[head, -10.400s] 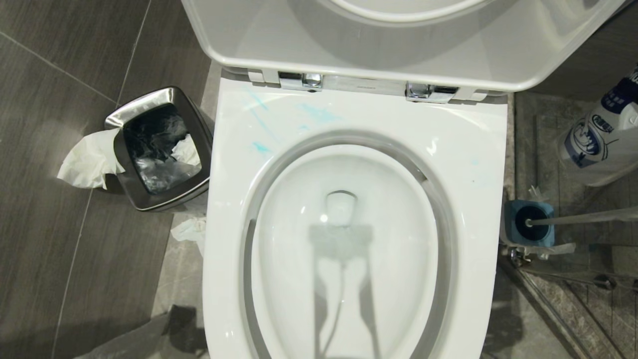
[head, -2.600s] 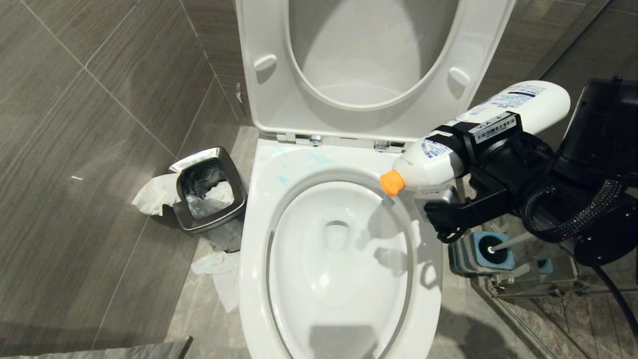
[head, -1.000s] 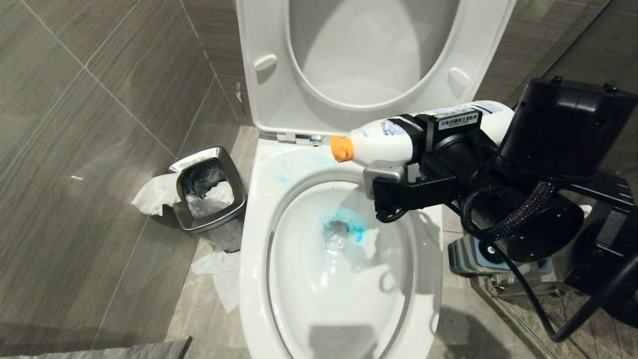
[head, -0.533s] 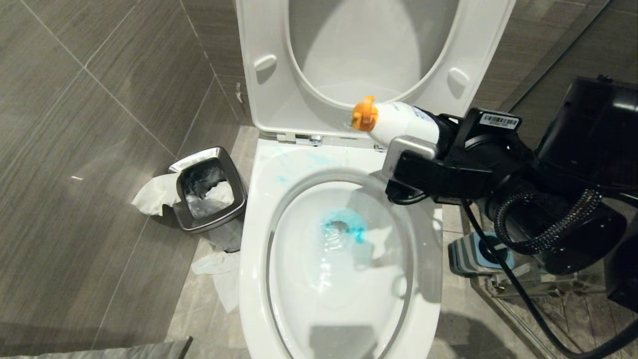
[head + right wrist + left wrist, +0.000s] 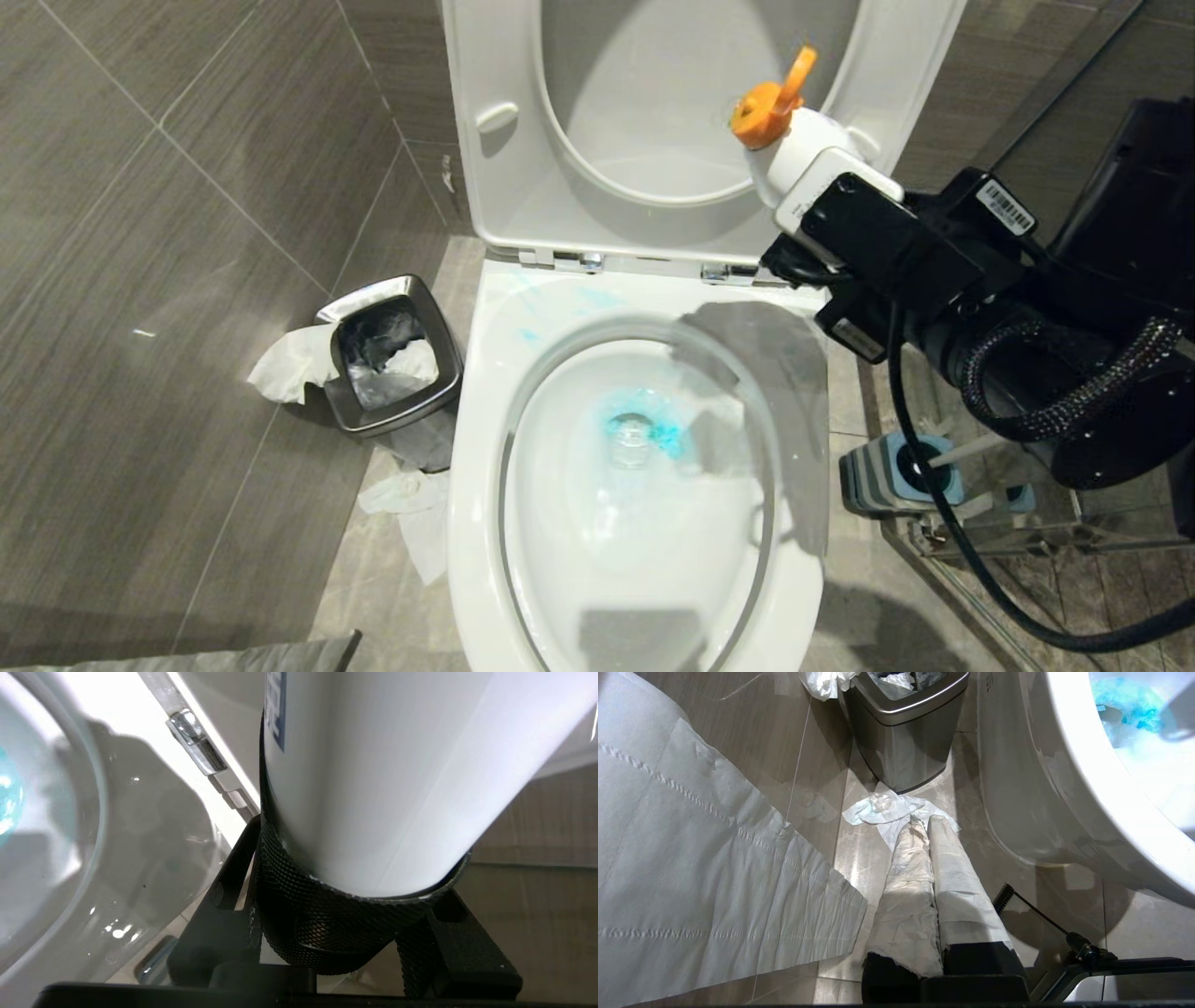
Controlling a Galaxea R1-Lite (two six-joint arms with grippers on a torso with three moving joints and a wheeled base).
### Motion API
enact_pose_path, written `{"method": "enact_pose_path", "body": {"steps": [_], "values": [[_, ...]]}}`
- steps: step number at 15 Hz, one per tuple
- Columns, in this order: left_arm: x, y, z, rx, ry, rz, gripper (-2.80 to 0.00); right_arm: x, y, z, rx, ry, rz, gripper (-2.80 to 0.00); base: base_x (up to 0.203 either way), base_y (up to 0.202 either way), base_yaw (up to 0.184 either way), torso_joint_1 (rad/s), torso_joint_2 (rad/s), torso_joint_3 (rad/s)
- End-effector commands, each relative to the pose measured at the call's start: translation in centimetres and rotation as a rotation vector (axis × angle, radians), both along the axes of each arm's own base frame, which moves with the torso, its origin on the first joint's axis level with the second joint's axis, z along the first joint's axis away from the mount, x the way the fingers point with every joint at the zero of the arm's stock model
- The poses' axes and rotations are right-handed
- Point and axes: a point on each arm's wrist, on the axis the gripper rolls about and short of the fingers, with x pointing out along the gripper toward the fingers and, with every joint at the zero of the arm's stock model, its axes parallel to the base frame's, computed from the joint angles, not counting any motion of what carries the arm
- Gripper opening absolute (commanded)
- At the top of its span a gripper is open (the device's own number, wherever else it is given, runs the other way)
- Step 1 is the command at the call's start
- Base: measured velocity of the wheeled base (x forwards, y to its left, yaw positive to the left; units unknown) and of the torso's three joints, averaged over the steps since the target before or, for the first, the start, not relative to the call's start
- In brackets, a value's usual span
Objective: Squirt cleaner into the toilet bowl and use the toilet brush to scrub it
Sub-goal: Place the cleaning agent on the floor
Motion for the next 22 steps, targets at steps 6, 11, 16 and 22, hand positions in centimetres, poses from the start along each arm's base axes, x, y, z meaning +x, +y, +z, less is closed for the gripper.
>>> {"method": "enact_pose_path", "body": {"steps": [6,11,16,22], "values": [[0.0,0.0,0.0,-0.001,0.003,0.0,-2.8,-0.2,-2.8,0.7,0.246,0.145,-0.028,-2.8,0.0,0.0,0.0,0.0,0.0,0.0],[0.0,0.0,-0.1,-0.001,0.004,0.0,-2.8,0.3,-6.4,2.9,0.482,0.185,0.019,-2.8,0.0,0.0,0.0,0.0,0.0,0.0],[0.0,0.0,-0.1,0.001,0.004,0.0,-2.8,1.6,-11.9,3.2,0.641,0.173,0.003,-2.8,0.0,0.0,0.0,0.0,0.0,0.0],[0.0,0.0,0.0,0.006,0.003,-0.002,-2.8,3.0,-16.0,1.1,0.763,0.219,-0.025,-2.8,0.0,0.0,0.0,0.0,0.0,0.0]]}}
